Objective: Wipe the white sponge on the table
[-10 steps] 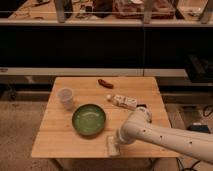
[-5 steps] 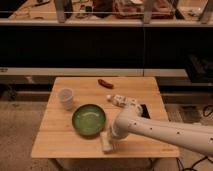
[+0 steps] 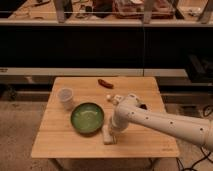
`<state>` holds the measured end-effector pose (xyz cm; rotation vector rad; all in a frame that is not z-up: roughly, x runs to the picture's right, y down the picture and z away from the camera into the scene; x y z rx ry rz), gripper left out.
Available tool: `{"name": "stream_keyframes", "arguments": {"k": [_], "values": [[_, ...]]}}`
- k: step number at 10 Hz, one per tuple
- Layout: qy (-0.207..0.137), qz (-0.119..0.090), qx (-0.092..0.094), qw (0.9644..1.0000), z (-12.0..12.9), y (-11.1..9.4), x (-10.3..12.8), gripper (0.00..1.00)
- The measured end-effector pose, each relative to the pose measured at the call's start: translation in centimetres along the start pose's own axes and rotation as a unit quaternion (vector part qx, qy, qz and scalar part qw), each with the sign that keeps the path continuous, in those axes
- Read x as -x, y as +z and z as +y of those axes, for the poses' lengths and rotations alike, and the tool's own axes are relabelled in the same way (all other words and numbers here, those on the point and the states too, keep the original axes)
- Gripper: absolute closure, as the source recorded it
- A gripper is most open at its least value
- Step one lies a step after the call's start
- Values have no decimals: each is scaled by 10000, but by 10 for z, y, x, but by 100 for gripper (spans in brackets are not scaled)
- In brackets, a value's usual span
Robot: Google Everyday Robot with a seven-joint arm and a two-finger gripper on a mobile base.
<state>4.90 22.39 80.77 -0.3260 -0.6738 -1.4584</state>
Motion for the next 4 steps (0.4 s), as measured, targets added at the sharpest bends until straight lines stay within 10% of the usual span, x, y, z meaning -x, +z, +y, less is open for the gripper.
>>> {"name": "stream_keyframes", "arguments": {"k": [4], "values": [[407, -98, -39, 9991, 25, 2, -19, 88]]}}
